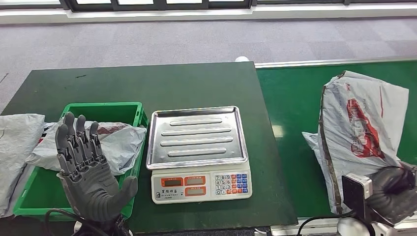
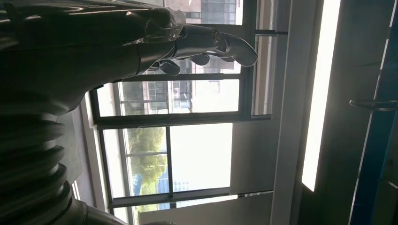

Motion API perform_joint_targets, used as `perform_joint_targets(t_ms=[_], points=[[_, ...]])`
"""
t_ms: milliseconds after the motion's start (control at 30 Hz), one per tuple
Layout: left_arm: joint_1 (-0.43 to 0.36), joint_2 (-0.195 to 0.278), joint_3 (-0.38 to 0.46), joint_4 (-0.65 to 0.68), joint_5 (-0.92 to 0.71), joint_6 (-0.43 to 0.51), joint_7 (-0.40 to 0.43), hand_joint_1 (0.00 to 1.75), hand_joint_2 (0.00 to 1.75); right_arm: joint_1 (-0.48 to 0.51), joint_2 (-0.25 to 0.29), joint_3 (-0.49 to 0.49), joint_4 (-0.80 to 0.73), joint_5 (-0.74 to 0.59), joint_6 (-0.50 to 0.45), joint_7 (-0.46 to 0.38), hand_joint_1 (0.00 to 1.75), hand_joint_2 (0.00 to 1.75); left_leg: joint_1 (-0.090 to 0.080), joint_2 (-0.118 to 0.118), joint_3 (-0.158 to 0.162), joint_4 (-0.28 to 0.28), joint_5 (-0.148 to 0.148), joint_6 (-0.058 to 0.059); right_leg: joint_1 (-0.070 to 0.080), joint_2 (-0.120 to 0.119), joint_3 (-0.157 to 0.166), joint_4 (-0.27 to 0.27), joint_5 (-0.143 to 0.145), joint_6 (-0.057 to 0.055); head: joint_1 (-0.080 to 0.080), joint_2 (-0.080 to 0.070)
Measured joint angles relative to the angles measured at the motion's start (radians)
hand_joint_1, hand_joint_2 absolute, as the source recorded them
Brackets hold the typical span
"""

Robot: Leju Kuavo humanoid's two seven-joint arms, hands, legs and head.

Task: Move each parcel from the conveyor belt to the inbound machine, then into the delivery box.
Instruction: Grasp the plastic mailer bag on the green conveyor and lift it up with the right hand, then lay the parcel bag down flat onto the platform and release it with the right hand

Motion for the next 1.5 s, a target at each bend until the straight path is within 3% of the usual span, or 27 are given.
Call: perform_joint_targets(t_ms=[300, 467, 933, 1167, 1500], points=[[-0.001, -0.013, 0.001, -0.004, -0.002, -0.020, 0.000, 0.00, 1.75, 0.007, 0.000, -0.014, -0.054, -0.035, 0.001, -0.066, 1.75, 1.75, 0.000, 0.000, 0.000, 0.000, 0.000, 0.000, 0.000, 0.000, 0.001, 0.000, 0.000, 0.000, 0.000, 0.000], [-0.001, -0.015, 0.001, -0.006, -0.005, -0.021, 0.000, 0.00, 1.75, 0.007, 0.002, 0.010, -0.056, 0.024, 0.002, -0.044, 1.75, 1.75, 0.000, 0.000, 0.000, 0.000, 0.000, 0.000, 0.000, 0.000, 0.002, 0.000, 0.000, 0.000, 0.000, 0.000], [-0.012, -0.025, 0.001, 0.004, 0.007, -0.067, 0.000, 0.00, 1.75, -0.041, 0.001, 0.346, 0.145, 0.350, 0.004, 0.133, 1.75, 1.75, 0.001, 0.000, 0.000, 0.000, 0.001, -0.001, 0.001, 0.000, 0.002, 0.000, 0.001, -0.001, 0.000, 0.000], [-0.021, -0.034, 0.013, 0.017, 0.019, -0.093, 0.001, 0.00, 1.75, -0.057, 0.001, 0.513, 0.190, 0.417, 0.003, 0.221, 1.75, 1.75, 0.001, 0.001, 0.000, 0.000, 0.001, -0.001, 0.001, 0.000, 0.001, 0.000, 0.000, -0.001, 0.000, 0.000], [-0.026, -0.040, 0.019, 0.026, 0.021, -0.096, 0.001, 0.00, 1.75, -0.064, 0.001, 0.579, 0.199, 0.482, 0.002, 0.240, 1.75, 1.75, 0.001, 0.001, 0.000, 0.000, 0.001, -0.001, 0.001, 0.000, 0.001, 0.000, 0.000, -0.001, 0.000, 0.000]])
